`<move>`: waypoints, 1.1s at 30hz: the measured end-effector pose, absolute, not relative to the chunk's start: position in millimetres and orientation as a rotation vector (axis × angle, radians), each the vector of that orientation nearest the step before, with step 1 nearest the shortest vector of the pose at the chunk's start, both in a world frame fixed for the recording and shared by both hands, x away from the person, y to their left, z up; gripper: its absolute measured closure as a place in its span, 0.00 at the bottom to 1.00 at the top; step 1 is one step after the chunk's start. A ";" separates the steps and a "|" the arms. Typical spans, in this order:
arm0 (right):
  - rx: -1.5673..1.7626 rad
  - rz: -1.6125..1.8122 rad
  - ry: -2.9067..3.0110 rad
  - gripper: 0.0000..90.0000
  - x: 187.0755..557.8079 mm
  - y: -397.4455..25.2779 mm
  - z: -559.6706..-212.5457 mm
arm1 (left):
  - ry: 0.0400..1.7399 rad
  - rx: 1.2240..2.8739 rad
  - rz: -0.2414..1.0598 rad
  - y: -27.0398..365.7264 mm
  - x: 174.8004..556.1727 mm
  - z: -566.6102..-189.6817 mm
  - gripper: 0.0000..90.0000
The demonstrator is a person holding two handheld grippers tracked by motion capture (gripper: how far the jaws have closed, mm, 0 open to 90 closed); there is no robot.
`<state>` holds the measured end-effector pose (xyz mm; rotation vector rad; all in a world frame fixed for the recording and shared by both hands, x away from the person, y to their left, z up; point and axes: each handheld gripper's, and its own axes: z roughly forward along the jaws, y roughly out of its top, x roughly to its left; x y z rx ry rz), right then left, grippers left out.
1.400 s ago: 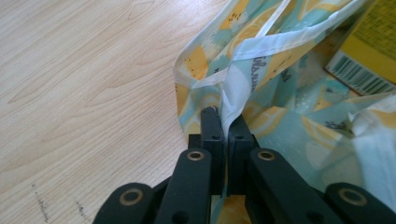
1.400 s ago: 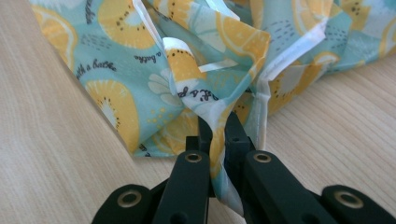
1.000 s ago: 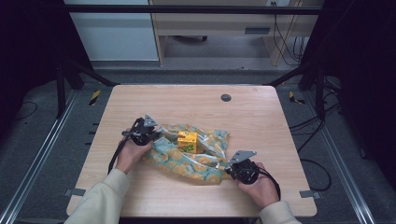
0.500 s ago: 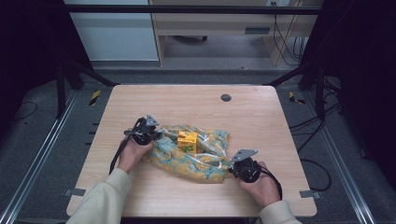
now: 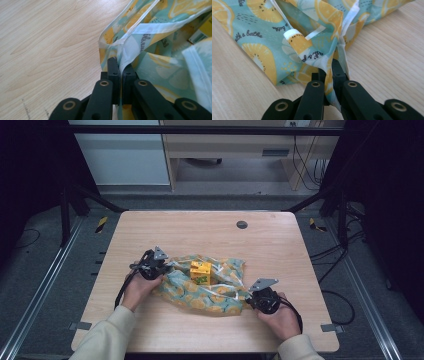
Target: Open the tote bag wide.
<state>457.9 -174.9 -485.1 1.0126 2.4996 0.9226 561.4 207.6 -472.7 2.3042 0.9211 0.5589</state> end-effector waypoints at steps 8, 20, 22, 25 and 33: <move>0.992 0.978 2.455 0.66 456.3 -171.8 -484.3 | 0.923 2.269 0.588 214.9 552.7 -463.4 0.72; 1.053 1.024 2.371 0.17 452.8 -171.1 -472.4 | 0.891 2.231 0.620 213.4 541.3 -441.2 0.30; 1.057 1.038 2.358 0.16 452.5 -172.4 -469.7 | 0.895 2.216 0.616 212.5 540.0 -437.5 0.26; 1.079 1.059 2.352 0.13 452.1 -174.0 -466.0 | 0.899 2.203 0.610 211.9 538.2 -432.7 0.20; 1.024 1.092 2.350 0.07 445.8 -178.5 -458.6 | 0.873 2.211 0.595 204.0 531.6 -421.9 0.15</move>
